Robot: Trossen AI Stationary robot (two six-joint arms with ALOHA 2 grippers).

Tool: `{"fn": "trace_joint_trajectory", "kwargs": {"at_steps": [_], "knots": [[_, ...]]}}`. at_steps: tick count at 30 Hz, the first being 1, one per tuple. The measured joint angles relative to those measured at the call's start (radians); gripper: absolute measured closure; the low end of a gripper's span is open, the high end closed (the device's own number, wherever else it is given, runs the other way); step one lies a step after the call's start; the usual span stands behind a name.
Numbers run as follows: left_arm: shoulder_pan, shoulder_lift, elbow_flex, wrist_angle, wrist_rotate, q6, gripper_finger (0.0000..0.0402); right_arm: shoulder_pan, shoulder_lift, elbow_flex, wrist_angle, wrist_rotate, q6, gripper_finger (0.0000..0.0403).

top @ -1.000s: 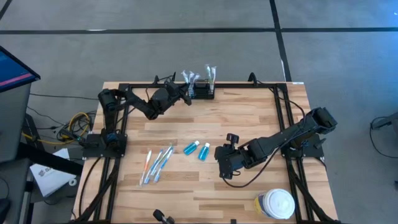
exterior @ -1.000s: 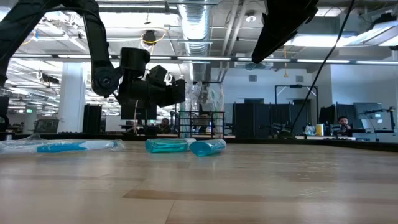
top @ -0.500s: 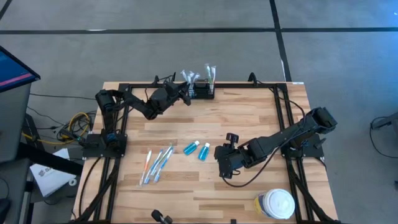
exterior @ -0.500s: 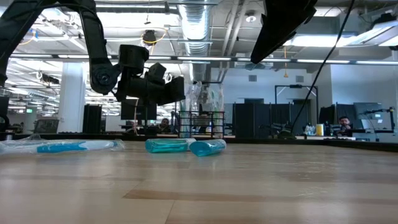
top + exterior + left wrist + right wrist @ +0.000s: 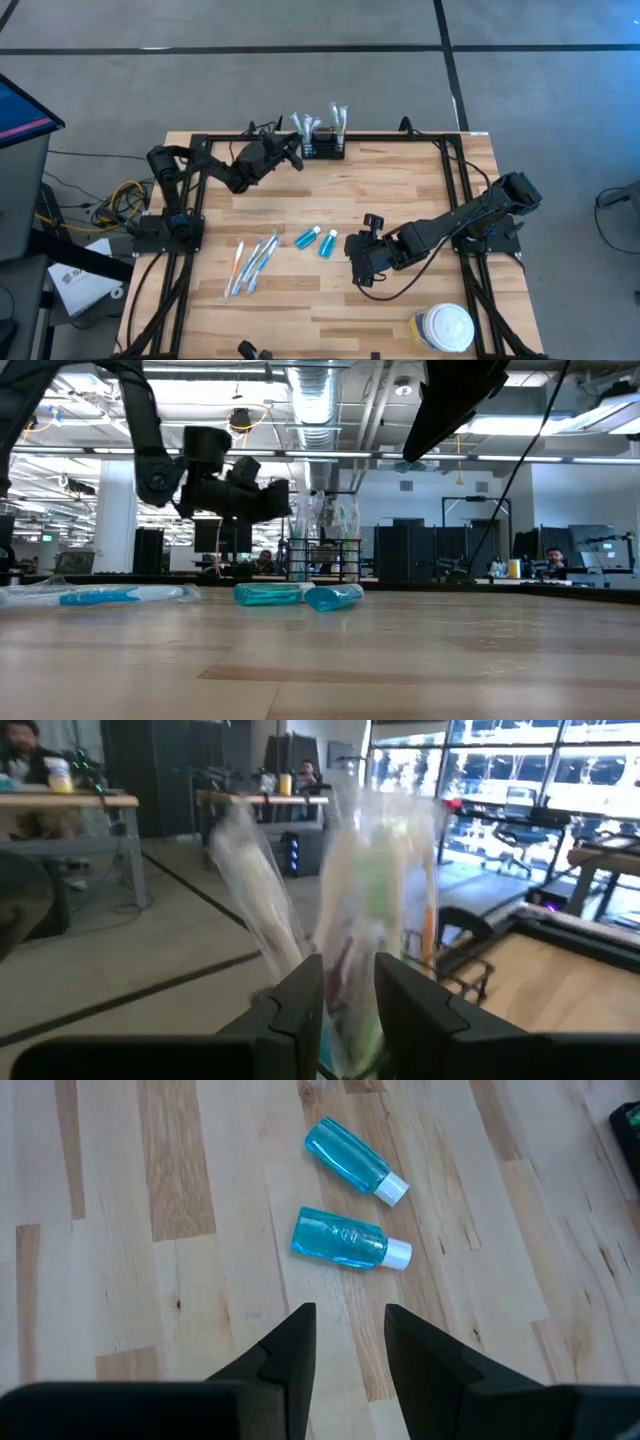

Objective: Pick & Place toothbrushing station
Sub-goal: Put the right green toothbrush into the black wire organizer, then put the right blue toothbrush into the black wire organizer

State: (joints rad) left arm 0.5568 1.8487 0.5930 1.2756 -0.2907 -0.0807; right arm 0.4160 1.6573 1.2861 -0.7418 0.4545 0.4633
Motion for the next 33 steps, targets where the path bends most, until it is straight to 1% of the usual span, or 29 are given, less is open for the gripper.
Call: {"fn": "trace_joint_trajectory", "kwargs": {"at_steps": [4, 9, 10, 13, 17, 22, 28, 33], "knots": [[-0.003, -0.099, -0.070, -0.023, 0.041, -0.004, 0.0313, -0.006, 0.000, 0.000, 0.007, 0.000, 0.000, 0.0291], [-0.029, -0.230, -0.155, -0.102, 0.167, -0.006, 0.0314, -0.016, 0.000, 0.000, 0.024, -0.001, -0.003, 0.0291], [-0.043, -0.259, -0.170, -0.135, 0.188, -0.010, 0.0315, -0.019, 0.000, 0.000, 0.024, -0.001, -0.003, 0.0291], [-0.102, -0.344, -0.193, -0.272, 0.210, -0.055, 0.0320, -0.020, 0.000, 0.000, 0.025, -0.001, -0.003, 0.0291], [-0.201, -0.445, -0.199, -0.508, 0.211, -0.067, 0.0330, -0.026, 0.000, 0.000, 0.025, -0.005, -0.003, 0.0291], [-0.341, -0.535, -0.198, -0.733, 0.210, -0.136, 0.0344, -0.026, 0.000, 0.000, 0.024, -0.008, -0.003, 0.0291], [-0.497, -0.592, -0.198, -0.927, 0.210, -0.310, 0.0350, -0.026, 0.000, 0.000, 0.021, -0.008, -0.003, 0.0291], [-0.622, -0.614, -0.198, -1.048, 0.227, -0.528, 0.0351, -0.024, 0.000, 0.000, 0.021, -0.011, -0.003, 0.0291]]}}
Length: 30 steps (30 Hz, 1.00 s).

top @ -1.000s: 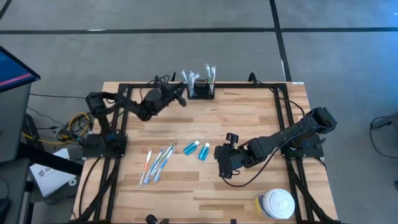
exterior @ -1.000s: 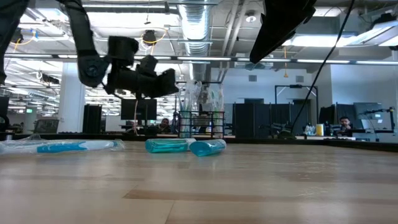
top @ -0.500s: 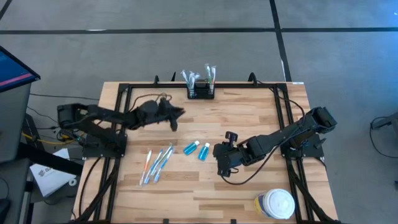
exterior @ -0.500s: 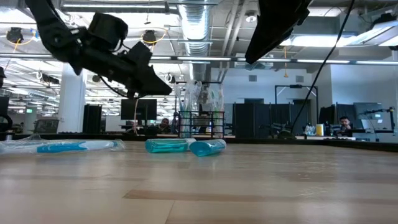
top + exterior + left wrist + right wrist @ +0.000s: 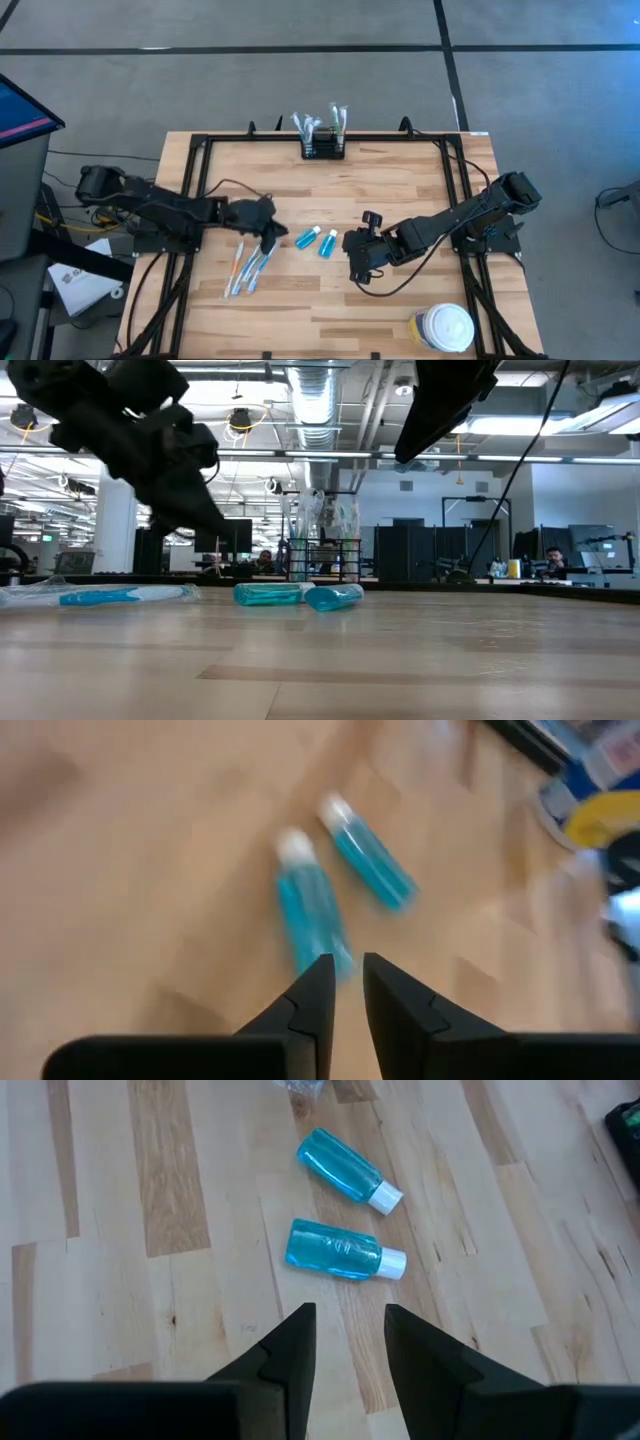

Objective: Pick & Place toothbrushing station
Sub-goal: Put the right blue toothbrush into the black wire organizer

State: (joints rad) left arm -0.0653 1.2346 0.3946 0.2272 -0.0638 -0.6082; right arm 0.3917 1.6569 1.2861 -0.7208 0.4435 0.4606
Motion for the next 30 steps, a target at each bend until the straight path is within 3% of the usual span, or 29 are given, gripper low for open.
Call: {"fn": "trace_joint_trajectory", "kwargs": {"at_steps": [5, 12, 15, 22, 30], "knots": [[-0.124, 0.001, 0.000, -0.032, 0.062, -0.183, 0.0351, 0.007, 0.000, 0.000, 0.000, 0.000, 0.000, 0.0291], [-0.273, 0.001, 0.001, -0.049, 0.062, -0.370, 0.0376, 0.015, 0.000, 0.000, 0.003, -0.001, 0.003, 0.0291], [-0.318, 0.002, 0.033, -0.162, 0.062, -0.458, 0.0397, 0.017, 0.000, 0.000, 0.004, -0.001, 0.003, 0.0291], [-0.386, 0.002, 0.162, -0.486, 0.050, -0.627, 0.0401, 0.018, 0.000, 0.000, 0.004, -0.001, 0.002, 0.0291], [-0.423, 0.002, 0.198, -0.636, 0.074, -0.776, 0.0401, 0.028, 0.000, 0.000, 0.004, 0.000, 0.000, 0.0291]]}}
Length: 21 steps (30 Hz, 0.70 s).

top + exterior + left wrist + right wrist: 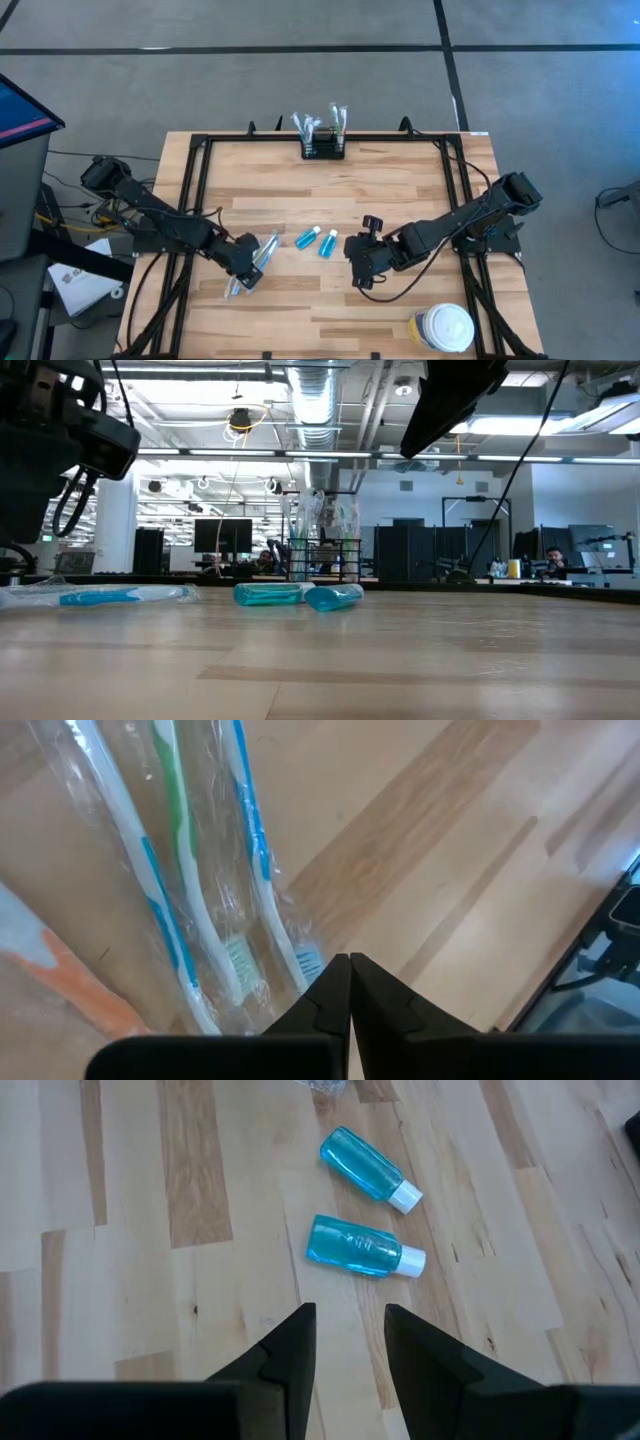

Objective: Pick & Place toothbrushing station
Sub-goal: Put the right blue toothbrush into the black wire organizer

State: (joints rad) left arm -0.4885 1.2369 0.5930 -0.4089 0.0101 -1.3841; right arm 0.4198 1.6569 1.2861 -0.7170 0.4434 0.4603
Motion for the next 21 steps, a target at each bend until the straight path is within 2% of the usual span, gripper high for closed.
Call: {"fn": "trace_joint_trajectory", "kwargs": {"at_steps": [6, 14, 21], "knots": [[0.001, 0.012, 0.000, 0.006, 0.032, -0.012, 0.0395, 0.000, 0.000, 0.000, 0.000, 0.000, 0.000, 0.0291], [0.014, 0.107, 0.001, 0.013, 0.134, -0.034, 0.0371, 0.000, 0.000, 0.000, 0.000, 0.001, 0.000, 0.0291], [0.039, 0.111, 0.001, 0.018, 0.109, -0.037, 0.0330, -0.001, 0.000, 0.000, 0.000, 0.002, 0.001, 0.0291]]}}
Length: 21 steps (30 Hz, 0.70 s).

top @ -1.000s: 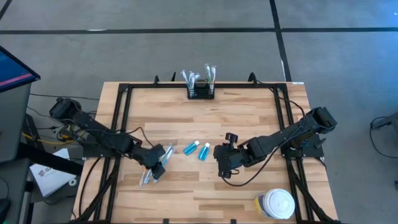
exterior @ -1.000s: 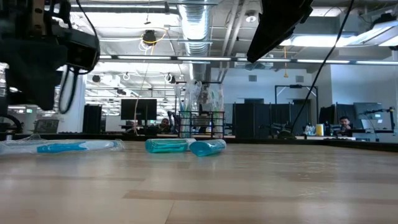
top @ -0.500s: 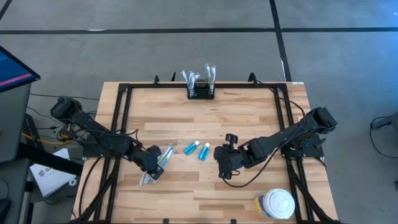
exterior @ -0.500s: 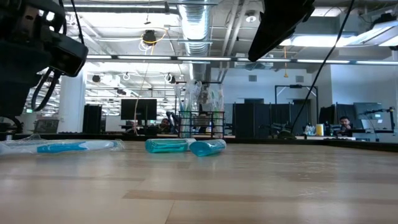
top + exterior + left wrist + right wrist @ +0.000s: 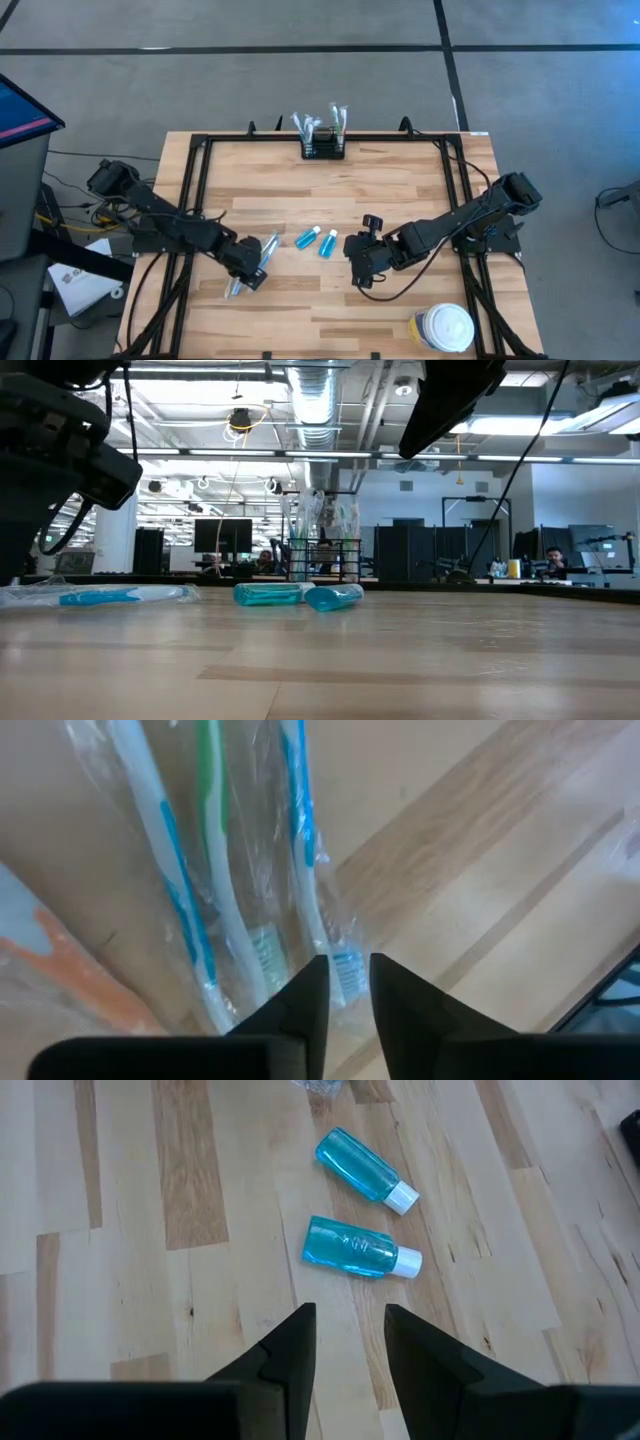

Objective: Pick & Place toothbrushing station
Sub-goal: Put the right blue toothbrush into the black wire organizer

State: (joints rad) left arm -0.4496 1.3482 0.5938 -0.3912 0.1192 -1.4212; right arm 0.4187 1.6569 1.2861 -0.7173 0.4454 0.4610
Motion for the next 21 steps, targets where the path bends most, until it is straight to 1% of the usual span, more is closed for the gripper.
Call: {"fn": "trace_joint_trajectory", "kwargs": {"at_steps": [5, 21], "knots": [[0.001, 0.012, 0.000, 0.006, -0.006, 0.003, 0.0315, 0.001, 0.000, 0.000, 0.000, 0.000, 0.001, 0.0291], [0.004, 0.023, 0.000, 0.006, -0.015, 0.006, 0.0313, 0.000, 0.000, 0.000, 0.001, 0.000, 0.002, 0.0291]]}}
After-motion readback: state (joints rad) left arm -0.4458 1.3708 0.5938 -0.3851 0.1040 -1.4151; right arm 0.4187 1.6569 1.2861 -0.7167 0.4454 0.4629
